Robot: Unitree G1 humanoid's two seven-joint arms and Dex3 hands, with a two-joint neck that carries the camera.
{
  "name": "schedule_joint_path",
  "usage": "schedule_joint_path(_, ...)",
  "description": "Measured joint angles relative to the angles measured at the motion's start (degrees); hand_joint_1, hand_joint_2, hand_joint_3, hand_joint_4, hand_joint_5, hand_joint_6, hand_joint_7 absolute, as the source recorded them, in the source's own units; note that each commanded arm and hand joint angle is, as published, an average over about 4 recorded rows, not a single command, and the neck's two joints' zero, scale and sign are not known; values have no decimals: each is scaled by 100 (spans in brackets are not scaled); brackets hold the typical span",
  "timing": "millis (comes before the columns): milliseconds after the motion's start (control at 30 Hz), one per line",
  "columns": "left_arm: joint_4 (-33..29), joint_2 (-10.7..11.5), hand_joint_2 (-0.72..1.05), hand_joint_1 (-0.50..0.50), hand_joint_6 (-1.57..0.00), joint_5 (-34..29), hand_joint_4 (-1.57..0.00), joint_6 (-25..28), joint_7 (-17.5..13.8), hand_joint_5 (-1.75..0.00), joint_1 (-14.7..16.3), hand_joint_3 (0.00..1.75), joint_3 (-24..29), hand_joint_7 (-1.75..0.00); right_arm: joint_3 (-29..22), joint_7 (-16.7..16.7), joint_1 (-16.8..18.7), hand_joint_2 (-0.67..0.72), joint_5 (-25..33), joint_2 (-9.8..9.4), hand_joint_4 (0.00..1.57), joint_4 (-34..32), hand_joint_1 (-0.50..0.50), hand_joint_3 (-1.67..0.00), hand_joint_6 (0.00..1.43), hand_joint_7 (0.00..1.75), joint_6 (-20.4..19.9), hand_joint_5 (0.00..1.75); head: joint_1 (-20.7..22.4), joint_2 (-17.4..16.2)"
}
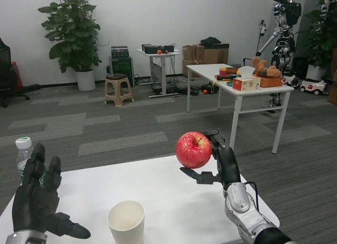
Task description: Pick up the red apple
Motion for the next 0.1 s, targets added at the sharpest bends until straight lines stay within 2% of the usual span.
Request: schedule_joint_path(100,8,0,-55,-48,0,0,0,0,-1,-7,0,3,-4,0,0,-3,0,-54,1,-2,26,0,-33,-87,80,168,0,145,-13,-14)
